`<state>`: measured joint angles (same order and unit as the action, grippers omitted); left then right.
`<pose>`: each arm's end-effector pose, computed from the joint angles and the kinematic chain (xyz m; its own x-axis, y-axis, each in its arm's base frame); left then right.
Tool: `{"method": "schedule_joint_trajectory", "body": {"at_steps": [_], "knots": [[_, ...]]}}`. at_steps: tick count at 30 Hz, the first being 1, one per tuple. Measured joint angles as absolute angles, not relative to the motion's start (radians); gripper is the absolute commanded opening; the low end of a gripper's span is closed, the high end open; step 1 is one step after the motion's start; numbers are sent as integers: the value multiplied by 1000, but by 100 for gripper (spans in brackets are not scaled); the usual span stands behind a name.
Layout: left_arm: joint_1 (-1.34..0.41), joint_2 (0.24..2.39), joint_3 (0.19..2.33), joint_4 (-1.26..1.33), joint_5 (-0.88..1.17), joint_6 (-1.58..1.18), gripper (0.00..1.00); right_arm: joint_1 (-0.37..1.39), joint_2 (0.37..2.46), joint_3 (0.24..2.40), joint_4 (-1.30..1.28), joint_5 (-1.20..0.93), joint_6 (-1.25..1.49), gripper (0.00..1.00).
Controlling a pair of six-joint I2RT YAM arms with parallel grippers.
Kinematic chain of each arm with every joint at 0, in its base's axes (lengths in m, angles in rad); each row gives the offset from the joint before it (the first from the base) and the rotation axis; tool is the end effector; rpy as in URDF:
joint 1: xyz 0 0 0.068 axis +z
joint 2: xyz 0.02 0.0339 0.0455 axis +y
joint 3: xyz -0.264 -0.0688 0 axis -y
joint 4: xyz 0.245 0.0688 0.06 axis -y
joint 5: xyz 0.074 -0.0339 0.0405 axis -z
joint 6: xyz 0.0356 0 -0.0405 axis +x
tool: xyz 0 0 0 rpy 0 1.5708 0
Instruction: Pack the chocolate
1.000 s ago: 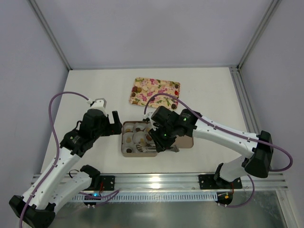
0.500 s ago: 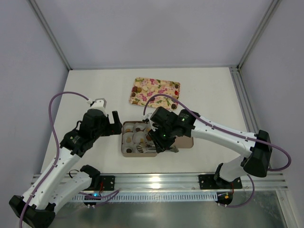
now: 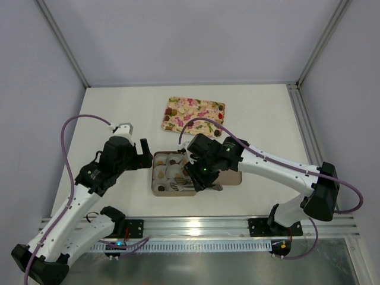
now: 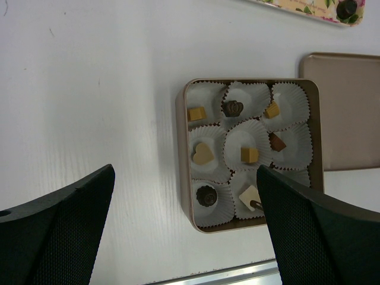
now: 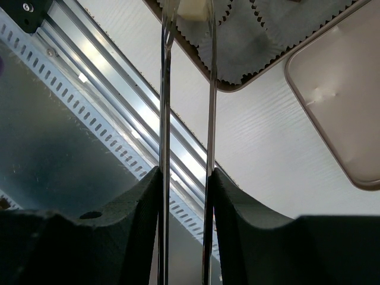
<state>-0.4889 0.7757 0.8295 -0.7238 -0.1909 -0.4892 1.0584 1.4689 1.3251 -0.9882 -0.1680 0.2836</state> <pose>0.1430 -0.0684 0.3038 -0.6389 -0.1827 -0.7473 0.0335 0.9639 -0.2643 0.1373 0.2562 0.3016 -0.6763 -0.6396 -0.3655 -0.7342 0.6254 0.2642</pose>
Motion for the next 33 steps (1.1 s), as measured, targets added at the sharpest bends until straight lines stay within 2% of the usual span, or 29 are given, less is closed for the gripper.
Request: {"method": "schedule_joint_trajectory", "body": {"at_steps": [25, 29, 33], "knots": [[-488, 775, 830, -724, -191, -489, 100, 1029, 1467, 1370, -987, -146, 283, 41], [-488, 772, 830, -724, -191, -489, 100, 933, 1440, 1370, -986, -170, 272, 41], [-488, 767, 830, -724, -190, -489, 100, 745, 1393, 1370, -976, -189, 258, 41]]}}
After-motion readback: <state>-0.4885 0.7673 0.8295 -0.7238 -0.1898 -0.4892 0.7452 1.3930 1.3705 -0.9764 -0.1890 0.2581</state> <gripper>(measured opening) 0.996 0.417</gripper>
